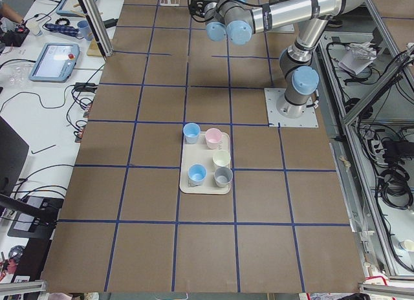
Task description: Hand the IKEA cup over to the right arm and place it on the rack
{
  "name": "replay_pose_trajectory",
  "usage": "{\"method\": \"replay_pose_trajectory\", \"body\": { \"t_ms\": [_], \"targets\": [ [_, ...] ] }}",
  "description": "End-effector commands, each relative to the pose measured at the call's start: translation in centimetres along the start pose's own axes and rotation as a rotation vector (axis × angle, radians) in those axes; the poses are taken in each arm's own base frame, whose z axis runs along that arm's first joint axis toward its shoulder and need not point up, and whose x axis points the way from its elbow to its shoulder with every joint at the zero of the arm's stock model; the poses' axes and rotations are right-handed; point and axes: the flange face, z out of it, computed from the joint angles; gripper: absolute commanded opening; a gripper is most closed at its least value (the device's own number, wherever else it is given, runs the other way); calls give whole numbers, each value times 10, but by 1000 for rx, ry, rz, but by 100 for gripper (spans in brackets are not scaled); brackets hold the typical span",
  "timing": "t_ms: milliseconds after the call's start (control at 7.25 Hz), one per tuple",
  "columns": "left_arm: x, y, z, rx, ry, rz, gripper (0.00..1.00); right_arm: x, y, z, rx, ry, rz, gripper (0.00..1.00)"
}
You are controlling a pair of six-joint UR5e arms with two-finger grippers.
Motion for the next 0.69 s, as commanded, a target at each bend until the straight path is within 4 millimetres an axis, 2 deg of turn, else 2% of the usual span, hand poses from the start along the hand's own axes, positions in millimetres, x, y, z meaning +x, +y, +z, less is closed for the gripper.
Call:
{"method": "replay_pose_trajectory", "body": {
  "t_ms": [0,138,276,414,552],
  "targets": [
    [11,-9,-13,10,-15,-36,92,-1,-1,-2,4,-4,2,59],
    [25,-21,-32,7,-48,-38,92,-4,-1,-2,4,-10,16,58],
    [29,-27,-58,-17,-103,-37,93,-13,-1,-2,1,-25,19,57],
    [32,-30,-90,-44,-171,-35,94,-15,-3,-4,4,-27,17,57],
    [43,-28,-106,-127,-270,-51,96,-14,-6,-8,13,-27,15,56]
  ]
}}
